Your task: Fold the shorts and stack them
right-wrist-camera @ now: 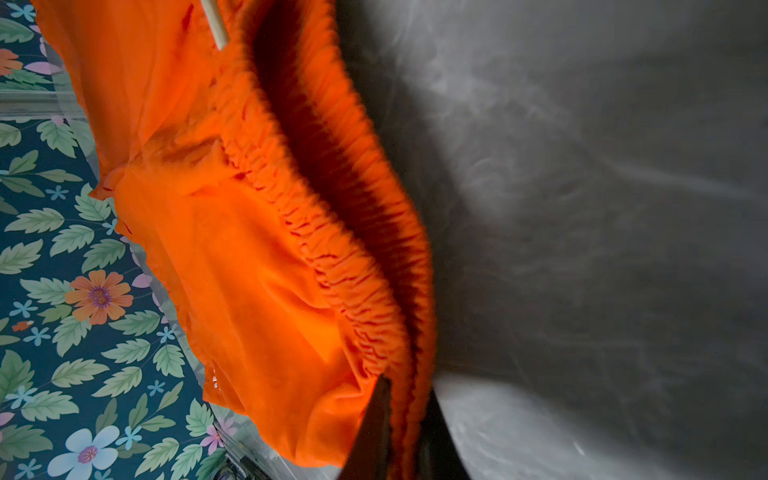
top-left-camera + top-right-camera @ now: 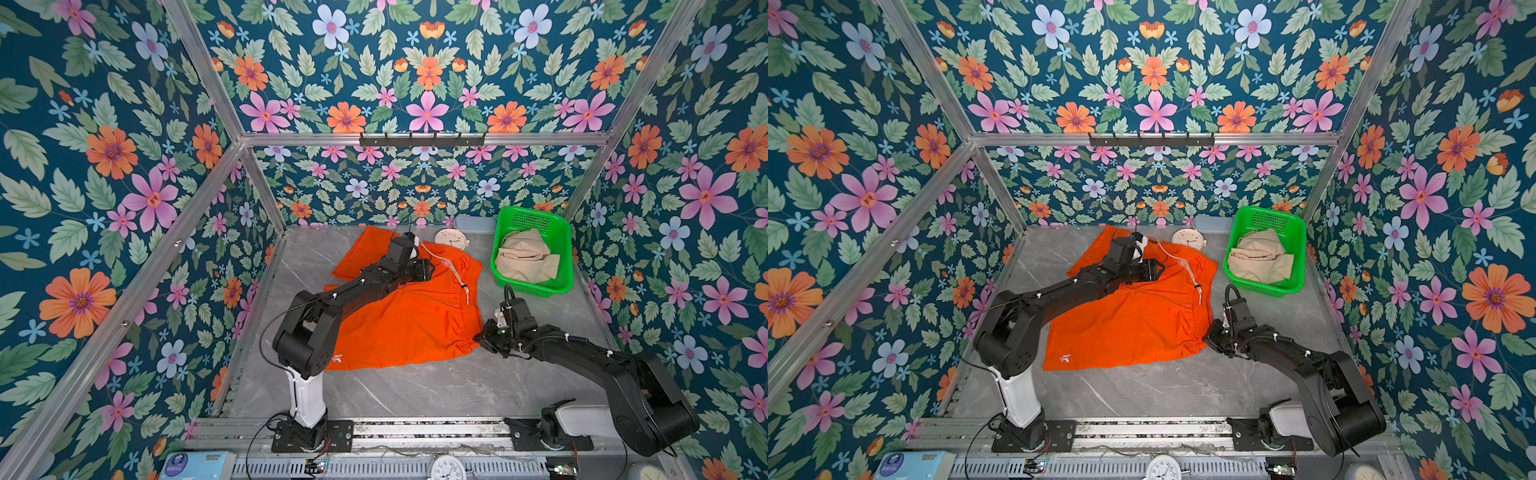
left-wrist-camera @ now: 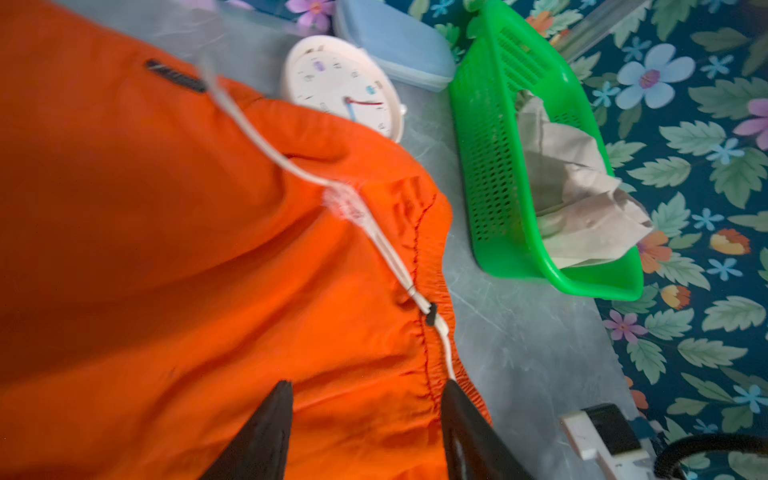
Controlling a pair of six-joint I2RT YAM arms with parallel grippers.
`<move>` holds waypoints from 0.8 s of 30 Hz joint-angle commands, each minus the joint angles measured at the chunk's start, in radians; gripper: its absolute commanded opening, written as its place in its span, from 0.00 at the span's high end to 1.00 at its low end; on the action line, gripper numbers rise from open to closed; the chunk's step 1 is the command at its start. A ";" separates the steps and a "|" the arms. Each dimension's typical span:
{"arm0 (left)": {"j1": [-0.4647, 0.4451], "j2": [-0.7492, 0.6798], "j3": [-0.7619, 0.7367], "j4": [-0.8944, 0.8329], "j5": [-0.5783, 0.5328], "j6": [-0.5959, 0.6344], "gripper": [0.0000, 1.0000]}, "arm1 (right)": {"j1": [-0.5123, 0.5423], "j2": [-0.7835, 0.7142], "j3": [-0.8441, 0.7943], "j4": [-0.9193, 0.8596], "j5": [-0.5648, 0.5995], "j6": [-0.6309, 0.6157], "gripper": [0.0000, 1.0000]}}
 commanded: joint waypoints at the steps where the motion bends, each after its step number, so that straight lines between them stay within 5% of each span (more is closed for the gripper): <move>1: 0.032 -0.106 -0.117 -0.109 -0.046 -0.143 0.40 | 0.006 -0.008 0.017 -0.028 0.015 -0.010 0.89; 11: 0.176 -0.466 -0.419 -0.306 -0.106 -0.449 0.38 | 0.037 0.008 0.044 -0.046 0.019 -0.024 0.88; 15: 0.244 -0.567 -0.467 -0.434 -0.163 -0.472 0.40 | 0.041 0.011 0.044 -0.045 0.016 -0.025 0.88; 24: 0.377 -0.629 -0.515 -0.618 -0.098 -0.466 0.41 | 0.043 0.026 0.039 -0.038 0.009 -0.032 0.88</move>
